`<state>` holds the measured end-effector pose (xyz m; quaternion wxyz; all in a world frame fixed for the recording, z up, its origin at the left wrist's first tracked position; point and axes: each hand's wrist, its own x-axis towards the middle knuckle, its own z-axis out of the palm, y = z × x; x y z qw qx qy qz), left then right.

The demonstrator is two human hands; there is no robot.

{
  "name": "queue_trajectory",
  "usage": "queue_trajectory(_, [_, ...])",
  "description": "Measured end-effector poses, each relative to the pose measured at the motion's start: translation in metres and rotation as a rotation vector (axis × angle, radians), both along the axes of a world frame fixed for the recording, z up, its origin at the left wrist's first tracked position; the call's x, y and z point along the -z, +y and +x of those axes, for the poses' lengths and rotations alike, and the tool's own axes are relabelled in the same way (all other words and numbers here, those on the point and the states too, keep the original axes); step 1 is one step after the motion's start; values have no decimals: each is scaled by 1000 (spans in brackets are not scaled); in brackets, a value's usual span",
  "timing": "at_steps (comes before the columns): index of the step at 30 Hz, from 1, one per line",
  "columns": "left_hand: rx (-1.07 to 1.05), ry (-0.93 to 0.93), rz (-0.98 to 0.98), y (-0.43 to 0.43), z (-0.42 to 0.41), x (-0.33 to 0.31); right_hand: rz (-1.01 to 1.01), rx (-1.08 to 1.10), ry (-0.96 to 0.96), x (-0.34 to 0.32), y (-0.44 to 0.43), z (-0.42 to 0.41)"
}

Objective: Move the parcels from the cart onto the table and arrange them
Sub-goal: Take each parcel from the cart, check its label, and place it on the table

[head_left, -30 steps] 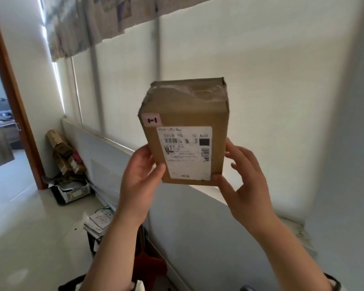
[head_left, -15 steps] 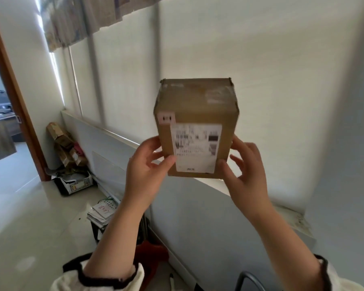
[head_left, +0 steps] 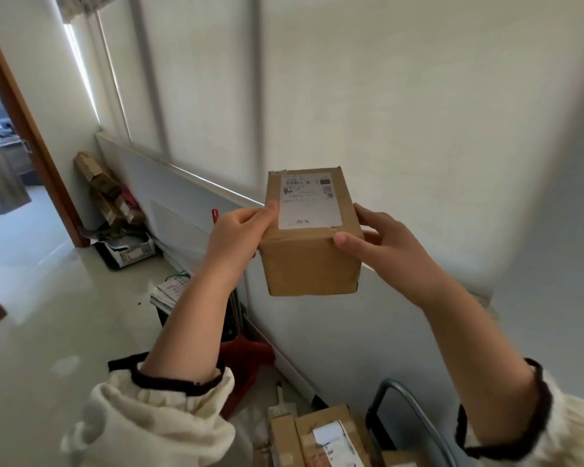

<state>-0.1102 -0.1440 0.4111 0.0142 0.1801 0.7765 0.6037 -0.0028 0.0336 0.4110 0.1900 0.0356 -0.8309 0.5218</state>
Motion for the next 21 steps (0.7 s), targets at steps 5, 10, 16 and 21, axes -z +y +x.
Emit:
queue_trajectory(5, [271,71,52,-12,5,-4,-309,263,-4,-12,12,-9])
queue_trajectory(10, [332,55,-178,-8,11,12,-361,368,-272,-8,15,-12])
queue_trajectory(16, [227,-328,-100,-4,6,44,-172,340,-401,26,4,-7])
queue_trajectory(21, [216,-362,-176,6,9,76,-159,379,-532,67,2,9])
